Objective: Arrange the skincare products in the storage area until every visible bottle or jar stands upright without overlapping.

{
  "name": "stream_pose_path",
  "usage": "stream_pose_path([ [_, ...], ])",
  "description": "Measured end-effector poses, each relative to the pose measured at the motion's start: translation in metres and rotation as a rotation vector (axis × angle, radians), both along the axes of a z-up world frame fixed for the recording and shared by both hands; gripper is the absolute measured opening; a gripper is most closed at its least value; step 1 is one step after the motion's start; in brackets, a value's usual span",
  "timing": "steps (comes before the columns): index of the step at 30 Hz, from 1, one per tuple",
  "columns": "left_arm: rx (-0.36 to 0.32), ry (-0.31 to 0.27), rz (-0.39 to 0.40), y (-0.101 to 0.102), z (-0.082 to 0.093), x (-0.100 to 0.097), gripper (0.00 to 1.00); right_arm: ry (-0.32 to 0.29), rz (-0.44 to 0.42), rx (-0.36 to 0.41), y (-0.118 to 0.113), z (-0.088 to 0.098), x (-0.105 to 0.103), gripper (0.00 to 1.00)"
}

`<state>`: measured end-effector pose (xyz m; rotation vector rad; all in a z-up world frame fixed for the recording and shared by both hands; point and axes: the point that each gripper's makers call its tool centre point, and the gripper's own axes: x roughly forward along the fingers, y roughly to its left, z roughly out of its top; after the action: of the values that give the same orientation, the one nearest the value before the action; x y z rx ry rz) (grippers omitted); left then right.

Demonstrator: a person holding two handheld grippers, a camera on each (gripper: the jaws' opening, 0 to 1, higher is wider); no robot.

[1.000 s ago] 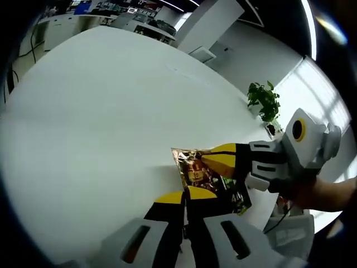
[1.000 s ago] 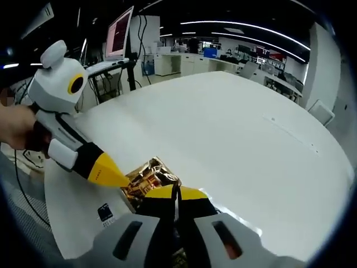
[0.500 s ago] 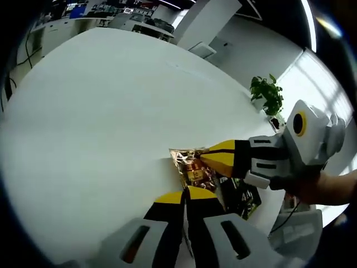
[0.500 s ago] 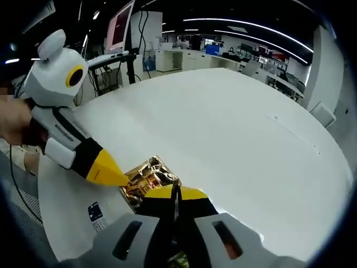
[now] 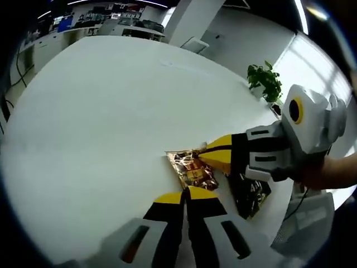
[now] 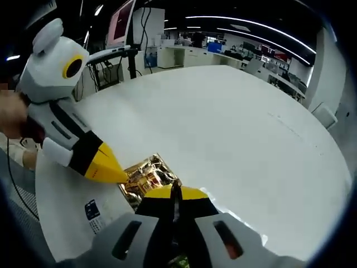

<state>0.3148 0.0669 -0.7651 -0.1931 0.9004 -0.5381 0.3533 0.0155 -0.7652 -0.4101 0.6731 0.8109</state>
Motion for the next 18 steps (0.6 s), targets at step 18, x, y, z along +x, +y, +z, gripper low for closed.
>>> stream_pose_path([
  [18, 0.375, -0.322, -0.457, -0.021, 0.018, 0.019, 0.18, -0.015, 0.043, -0.014, 0.003, -0.001, -0.001, 0.03],
])
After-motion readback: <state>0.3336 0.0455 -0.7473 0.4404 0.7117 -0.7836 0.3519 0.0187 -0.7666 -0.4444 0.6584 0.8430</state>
